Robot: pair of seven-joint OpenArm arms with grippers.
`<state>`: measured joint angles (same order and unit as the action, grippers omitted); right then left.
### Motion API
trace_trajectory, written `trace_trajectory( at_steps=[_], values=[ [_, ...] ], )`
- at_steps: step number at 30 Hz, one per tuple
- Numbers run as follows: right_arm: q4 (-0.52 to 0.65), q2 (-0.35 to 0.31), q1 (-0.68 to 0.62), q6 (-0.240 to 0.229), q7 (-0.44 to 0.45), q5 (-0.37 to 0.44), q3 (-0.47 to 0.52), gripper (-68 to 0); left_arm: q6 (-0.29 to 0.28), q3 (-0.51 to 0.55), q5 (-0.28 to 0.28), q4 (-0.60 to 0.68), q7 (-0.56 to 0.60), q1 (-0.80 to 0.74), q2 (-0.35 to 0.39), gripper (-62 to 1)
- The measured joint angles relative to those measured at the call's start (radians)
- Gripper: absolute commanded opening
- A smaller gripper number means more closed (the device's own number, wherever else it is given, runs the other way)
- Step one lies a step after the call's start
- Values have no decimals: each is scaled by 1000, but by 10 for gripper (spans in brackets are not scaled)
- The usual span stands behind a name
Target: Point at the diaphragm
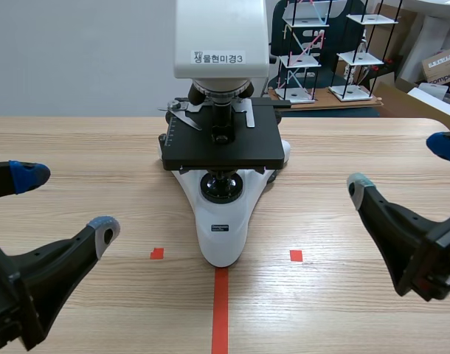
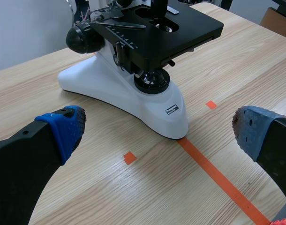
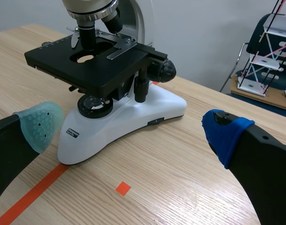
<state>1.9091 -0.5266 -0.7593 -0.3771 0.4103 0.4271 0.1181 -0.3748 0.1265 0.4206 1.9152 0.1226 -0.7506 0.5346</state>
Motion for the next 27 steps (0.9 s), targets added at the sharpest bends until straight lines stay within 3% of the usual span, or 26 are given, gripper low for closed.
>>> trace_trajectory(
  at_steps=[8,22,27],
  values=[
    [0,0,0,0,-88,0,0,4,0,0,0,0,0,0,0,14],
    [0,0,0,0,-123,0,0,4,-1,0,-1,0,-3,0,0,14],
    [0,0,0,0,-123,0,0,4,-8,0,-1,-3,10,0,0,-297]
  ],
)
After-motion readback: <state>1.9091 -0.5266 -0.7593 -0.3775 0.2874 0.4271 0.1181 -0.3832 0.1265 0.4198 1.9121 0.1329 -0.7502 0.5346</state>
